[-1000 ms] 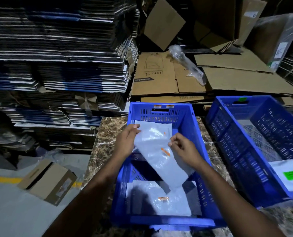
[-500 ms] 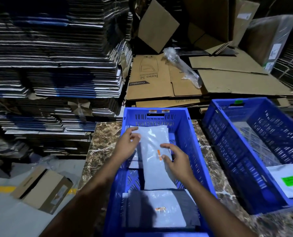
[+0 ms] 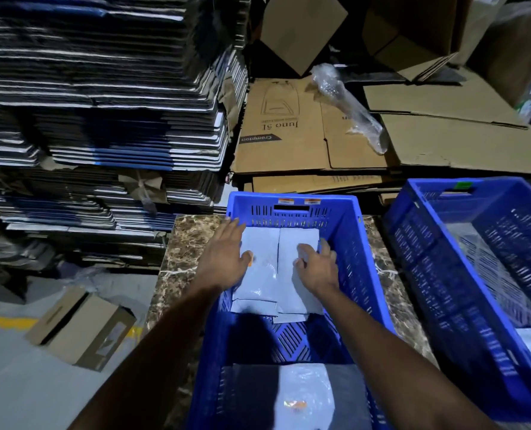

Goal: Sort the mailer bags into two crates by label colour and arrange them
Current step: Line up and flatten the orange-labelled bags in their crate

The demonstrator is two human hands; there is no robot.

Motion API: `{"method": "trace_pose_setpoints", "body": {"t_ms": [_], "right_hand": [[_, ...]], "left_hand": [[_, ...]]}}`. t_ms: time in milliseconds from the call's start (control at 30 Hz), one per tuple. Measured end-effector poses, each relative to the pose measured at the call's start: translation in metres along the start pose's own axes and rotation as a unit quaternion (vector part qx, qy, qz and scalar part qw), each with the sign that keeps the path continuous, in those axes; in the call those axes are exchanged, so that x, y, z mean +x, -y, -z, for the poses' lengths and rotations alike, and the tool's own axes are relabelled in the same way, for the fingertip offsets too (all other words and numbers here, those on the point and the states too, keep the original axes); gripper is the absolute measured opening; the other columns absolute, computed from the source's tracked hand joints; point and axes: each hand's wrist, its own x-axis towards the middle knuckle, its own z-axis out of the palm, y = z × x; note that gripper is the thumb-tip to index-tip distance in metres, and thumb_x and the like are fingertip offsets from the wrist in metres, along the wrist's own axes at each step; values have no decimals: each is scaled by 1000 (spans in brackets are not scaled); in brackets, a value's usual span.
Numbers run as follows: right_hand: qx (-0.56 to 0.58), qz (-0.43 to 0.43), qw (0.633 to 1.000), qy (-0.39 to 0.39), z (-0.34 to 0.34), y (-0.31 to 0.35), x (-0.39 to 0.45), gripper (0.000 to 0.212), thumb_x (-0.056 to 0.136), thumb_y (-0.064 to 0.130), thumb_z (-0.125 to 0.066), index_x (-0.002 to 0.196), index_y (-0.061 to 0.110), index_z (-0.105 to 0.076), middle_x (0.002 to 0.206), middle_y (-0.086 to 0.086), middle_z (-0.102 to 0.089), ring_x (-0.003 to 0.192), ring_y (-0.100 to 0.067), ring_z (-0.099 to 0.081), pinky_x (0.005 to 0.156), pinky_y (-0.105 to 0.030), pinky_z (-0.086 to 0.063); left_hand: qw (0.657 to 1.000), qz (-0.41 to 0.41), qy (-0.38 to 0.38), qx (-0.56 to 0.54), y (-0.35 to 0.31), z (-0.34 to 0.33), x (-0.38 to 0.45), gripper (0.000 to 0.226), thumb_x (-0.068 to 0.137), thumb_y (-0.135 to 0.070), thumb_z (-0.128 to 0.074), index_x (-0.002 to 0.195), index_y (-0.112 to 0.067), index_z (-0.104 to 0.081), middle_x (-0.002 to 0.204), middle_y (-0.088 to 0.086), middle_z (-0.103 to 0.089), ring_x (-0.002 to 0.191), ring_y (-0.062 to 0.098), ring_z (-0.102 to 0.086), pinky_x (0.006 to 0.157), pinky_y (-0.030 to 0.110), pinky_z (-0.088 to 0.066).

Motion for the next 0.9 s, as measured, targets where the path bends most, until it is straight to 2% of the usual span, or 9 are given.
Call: {"method": "trace_pose_setpoints", "body": {"t_ms": [67,133,200,333,433,567,667,767,900], "right_hand": [[-53,56,996,-36,-6,3,3,43,99,32,-52,141,25,-47,160,-18,-18,140,-40,-26,102,-51,-42],[-92,98,991,-16,-12,6,7,49,101,33,-47,147,20,-40,162,-18,-18,145,-39,-21,111,-50,-32],[-99,92,991,6,-19,10,10,53,104,33,-40,154,19,-29,164,-16,-13,149,-38,-13,117,-50,-23],[-143,94,985,-12,-30,16,18,57,104,39,-28,157,20,-18,166,-10,-10,153,-34,-5,119,-56,-11],[-167,108,980,10,-41,9,26,61,105,43,-20,160,19,-7,168,-6,2,154,-30,7,122,-55,-1],[-164,98,982,13,-57,5,29,62,104,42,-20,160,18,-6,167,-5,7,153,-29,12,123,-52,0],[-153,86,984,13,-65,3,31,62,104,41,-19,160,18,-6,167,-5,8,153,-28,14,124,-50,1],[-151,85,985,15,-68,1,33,62,104,41,-19,160,18,-4,167,-6,9,153,-29,16,124,-50,3],[-157,86,984,14,-72,-1,35,63,103,41,-19,160,17,-4,167,-7,7,153,-30,14,124,-51,2]], "left_hand": [[1000,-3,-3,15,1,-2,1,68,98,-39,-50,156,-16,-23,164,2,-19,152,18,-6,123,32,-6],[1000,-6,-1,31,2,-5,3,69,98,-40,-49,156,-14,-23,164,3,-20,153,19,-6,124,33,-7],[999,-2,0,38,2,-6,4,68,98,-41,-47,156,-14,-23,164,3,-20,153,19,-6,125,35,-9],[999,-2,-4,33,2,-7,5,66,99,-39,-46,155,-14,-24,164,2,-20,152,18,-6,125,36,-11],[1000,-2,-8,26,2,-7,6,64,99,-39,-46,155,-15,-25,164,1,-20,152,18,-6,125,34,-8],[999,-27,-17,29,5,-8,4,64,98,-41,-43,153,-11,-30,162,7,-26,152,23,-12,122,32,-6],[998,-47,-33,18,6,-8,-1,69,93,-46,-35,149,-6,-38,158,13,-34,150,28,-20,123,40,-16],[997,-54,-55,4,7,-11,-1,67,92,-45,-40,144,-3,-45,153,15,-42,147,29,-27,120,40,-20],[998,-38,-51,3,6,-12,2,66,90,-42,-46,144,-5,-46,153,13,-42,148,27,-26,118,36,-17]]}}
